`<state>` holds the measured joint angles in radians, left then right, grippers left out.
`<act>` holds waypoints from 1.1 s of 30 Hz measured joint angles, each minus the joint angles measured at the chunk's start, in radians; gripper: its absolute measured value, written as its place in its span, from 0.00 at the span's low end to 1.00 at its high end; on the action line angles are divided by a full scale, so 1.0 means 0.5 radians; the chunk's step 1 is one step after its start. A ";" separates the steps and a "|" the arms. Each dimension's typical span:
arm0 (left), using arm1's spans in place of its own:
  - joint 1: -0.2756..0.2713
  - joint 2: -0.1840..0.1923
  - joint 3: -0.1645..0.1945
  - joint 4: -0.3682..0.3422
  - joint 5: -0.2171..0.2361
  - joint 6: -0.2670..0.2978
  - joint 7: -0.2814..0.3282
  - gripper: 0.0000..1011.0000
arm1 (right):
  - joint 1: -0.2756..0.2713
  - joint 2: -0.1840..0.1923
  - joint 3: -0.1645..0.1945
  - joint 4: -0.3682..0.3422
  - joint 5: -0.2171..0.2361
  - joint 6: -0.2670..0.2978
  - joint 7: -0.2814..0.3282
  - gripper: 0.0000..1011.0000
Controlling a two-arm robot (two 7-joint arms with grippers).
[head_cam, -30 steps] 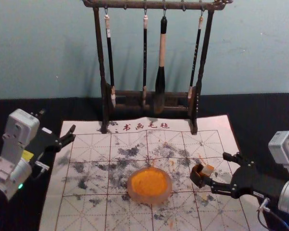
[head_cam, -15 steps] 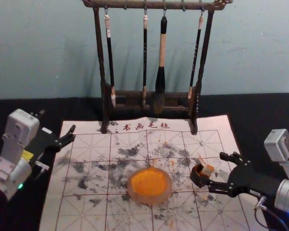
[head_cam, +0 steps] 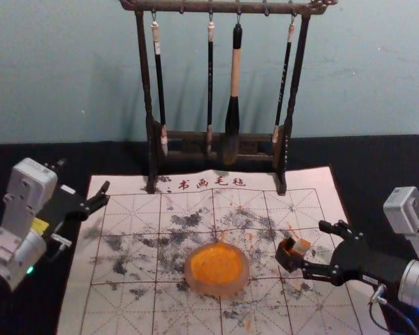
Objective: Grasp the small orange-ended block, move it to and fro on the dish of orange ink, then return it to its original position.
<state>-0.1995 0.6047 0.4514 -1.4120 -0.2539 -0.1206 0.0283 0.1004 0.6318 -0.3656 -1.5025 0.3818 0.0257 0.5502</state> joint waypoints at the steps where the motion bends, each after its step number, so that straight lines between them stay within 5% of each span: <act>1: 0.000 0.000 0.000 0.000 0.000 0.000 0.000 0.99 | 0.000 0.000 0.000 0.000 0.000 0.000 0.000 0.99; 13: 0.000 0.000 0.000 0.000 0.000 0.000 0.000 0.99 | -0.001 0.002 0.000 -0.002 0.000 -0.001 -0.002 0.76; 33: 0.000 0.000 0.000 0.000 0.000 0.000 0.000 0.99 | -0.002 0.002 0.000 -0.004 0.000 -0.003 -0.003 0.12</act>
<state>-0.1995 0.6047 0.4514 -1.4120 -0.2539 -0.1205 0.0283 0.0996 0.6326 -0.3656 -1.5043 0.3818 0.0241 0.5486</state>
